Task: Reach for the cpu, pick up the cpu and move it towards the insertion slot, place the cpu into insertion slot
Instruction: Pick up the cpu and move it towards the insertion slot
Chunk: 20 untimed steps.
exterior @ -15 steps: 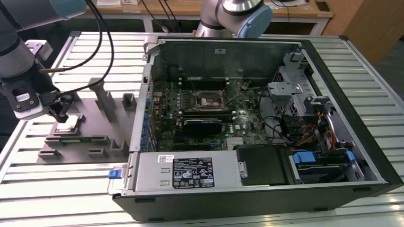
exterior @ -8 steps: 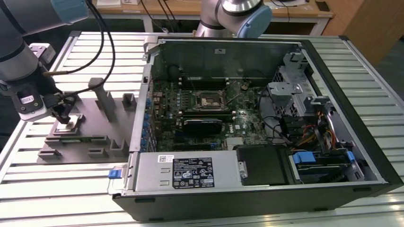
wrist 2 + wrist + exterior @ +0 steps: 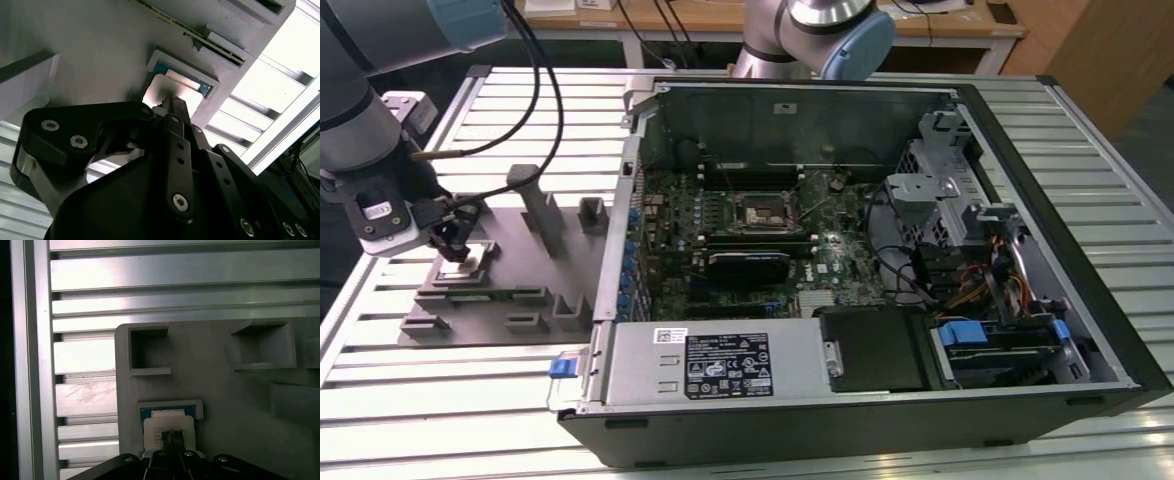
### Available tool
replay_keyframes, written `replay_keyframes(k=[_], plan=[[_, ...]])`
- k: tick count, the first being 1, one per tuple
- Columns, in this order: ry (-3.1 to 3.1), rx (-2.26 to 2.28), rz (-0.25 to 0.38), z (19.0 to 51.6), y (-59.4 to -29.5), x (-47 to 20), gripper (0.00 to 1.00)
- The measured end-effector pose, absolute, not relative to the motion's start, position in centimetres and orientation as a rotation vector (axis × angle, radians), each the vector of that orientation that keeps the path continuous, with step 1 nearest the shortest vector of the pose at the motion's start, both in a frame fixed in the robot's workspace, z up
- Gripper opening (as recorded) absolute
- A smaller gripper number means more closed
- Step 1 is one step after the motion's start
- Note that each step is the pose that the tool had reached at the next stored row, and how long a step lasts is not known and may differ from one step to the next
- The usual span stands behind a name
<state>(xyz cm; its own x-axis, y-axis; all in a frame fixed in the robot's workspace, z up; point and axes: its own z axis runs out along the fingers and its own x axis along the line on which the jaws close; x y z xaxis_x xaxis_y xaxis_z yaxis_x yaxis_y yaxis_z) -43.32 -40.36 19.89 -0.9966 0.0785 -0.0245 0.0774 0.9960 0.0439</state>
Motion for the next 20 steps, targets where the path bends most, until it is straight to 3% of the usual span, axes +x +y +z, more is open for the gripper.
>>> replay_keyframes(k=[5, 10, 11, 20], plan=[[3.112, 0.122, 0.067, 19.88, -40.36, -43.32, 0.35], [3.112, 0.122, 0.067, 19.88, -40.36, -43.32, 0.47], [3.112, 0.122, 0.067, 19.88, -40.36, -43.32, 0.53], [3.114, 0.087, 0.051, 19.52, -40.36, -43.32, 0.53]])
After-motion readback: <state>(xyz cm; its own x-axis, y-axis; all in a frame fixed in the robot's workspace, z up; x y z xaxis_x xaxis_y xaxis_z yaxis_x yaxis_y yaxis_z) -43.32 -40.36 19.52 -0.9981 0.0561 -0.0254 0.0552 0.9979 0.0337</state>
